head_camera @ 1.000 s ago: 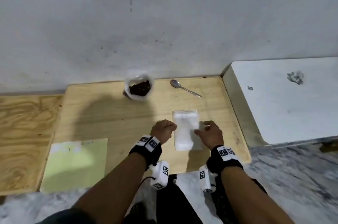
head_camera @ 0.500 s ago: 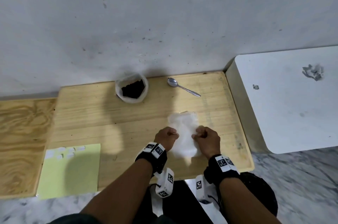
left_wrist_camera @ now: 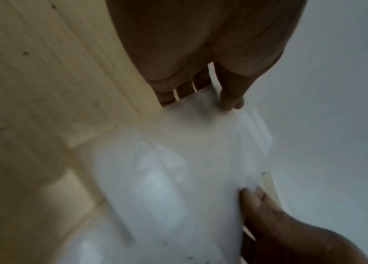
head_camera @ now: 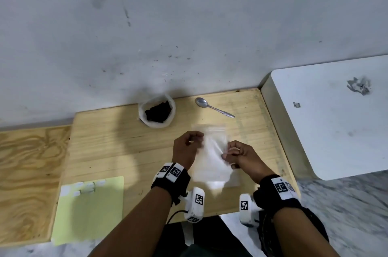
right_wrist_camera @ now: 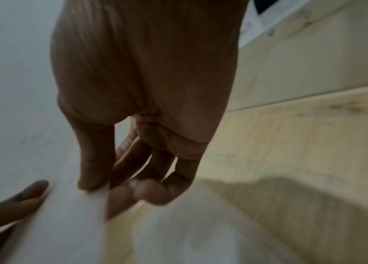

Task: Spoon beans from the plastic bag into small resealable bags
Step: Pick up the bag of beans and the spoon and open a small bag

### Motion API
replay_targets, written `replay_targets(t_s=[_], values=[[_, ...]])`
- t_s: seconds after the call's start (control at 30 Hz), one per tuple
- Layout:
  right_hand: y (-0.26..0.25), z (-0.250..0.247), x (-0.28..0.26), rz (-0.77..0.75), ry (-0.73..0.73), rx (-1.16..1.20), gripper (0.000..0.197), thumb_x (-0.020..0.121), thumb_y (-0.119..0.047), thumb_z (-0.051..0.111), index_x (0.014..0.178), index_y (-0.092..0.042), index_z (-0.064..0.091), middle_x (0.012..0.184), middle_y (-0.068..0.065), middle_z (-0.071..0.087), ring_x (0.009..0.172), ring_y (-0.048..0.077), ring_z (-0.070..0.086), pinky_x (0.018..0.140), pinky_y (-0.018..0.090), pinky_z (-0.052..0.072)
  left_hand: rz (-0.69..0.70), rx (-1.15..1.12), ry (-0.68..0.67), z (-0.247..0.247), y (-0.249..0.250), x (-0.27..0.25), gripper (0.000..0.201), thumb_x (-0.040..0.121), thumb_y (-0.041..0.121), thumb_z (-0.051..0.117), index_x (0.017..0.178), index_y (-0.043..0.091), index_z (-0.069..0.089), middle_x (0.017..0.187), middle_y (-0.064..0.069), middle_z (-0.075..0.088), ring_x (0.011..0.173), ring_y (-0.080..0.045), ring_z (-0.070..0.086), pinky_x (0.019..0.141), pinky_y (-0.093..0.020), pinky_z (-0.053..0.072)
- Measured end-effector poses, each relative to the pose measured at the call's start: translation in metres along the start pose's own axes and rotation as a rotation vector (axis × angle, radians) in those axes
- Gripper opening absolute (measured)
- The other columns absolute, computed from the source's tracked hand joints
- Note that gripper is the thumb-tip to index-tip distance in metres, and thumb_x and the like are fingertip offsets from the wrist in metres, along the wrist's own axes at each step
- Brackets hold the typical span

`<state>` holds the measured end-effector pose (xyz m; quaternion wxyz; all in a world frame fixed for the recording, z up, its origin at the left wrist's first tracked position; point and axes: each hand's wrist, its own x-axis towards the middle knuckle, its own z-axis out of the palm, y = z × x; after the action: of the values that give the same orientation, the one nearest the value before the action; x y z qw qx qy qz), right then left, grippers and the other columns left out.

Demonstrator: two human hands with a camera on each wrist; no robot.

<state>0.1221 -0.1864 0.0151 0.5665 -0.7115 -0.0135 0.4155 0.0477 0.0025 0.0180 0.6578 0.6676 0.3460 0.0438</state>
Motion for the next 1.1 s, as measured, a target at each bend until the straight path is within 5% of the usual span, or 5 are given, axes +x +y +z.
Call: replay_targets(t_s=[0.17,0.33,0.5,0.73,1.1], values=[[-0.061,0.027,0.005,-0.087,0.035,0.038,0.028,0.085,-0.006,0.074,0.11,-0.015,0.067,0.083,0.005,0.068,0.076,0.015,0.063,0.066,0.027,0.043,0.167,0.166,-0.114,-0.043,0.045,0.017,0.031,0.084,-0.009,0.058,0.075,0.019,0.067,0.072,0.001,0.065,0.057,-0.019,0.055,0.058,-0.023,0.048],[-0.116,0.063,0.012,-0.083,-0.165,-0.216,0.021,0.081,0.002,0.073,0.098,-0.01,0.073,0.074,-0.002,0.074,0.065,0.012,0.063,0.061,0.022,0.045,0.248,0.457,-0.256,-0.092,0.083,0.025,0.027,0.083,0.0,0.062,0.072,0.024,0.068,0.081,-0.001,0.068,0.069,-0.008,0.058,0.074,-0.031,0.048],[-0.134,0.109,0.017,-0.12,-0.032,-0.156,0.022,0.073,0.007,0.079,0.089,-0.007,0.071,0.057,-0.003,0.067,0.055,0.012,0.061,0.053,0.022,0.047,0.431,0.863,0.177,-0.121,0.085,0.018,0.018,0.074,0.052,0.067,0.077,0.033,0.069,0.115,0.017,0.057,0.114,-0.007,0.044,0.097,-0.038,0.029],[-0.117,0.162,0.023,-0.246,-0.001,-0.103,0.028,0.067,0.01,0.084,0.084,-0.008,0.072,0.057,-0.004,0.062,0.053,0.004,0.058,0.06,0.019,0.051,0.157,0.342,0.199,-0.132,0.071,0.0,0.033,0.071,0.053,0.071,0.068,0.02,0.07,0.064,0.009,0.07,0.072,-0.01,0.068,0.08,-0.039,0.055],[-0.115,0.169,0.026,-0.266,-0.119,-0.272,0.005,0.079,-0.002,0.08,0.078,-0.005,0.076,0.065,0.001,0.069,0.061,0.011,0.06,0.059,0.028,0.051,0.033,0.133,0.178,-0.139,0.055,0.002,0.033,0.064,0.038,0.057,0.062,0.006,0.064,0.058,-0.008,0.068,0.062,-0.026,0.07,0.067,-0.048,0.06]])
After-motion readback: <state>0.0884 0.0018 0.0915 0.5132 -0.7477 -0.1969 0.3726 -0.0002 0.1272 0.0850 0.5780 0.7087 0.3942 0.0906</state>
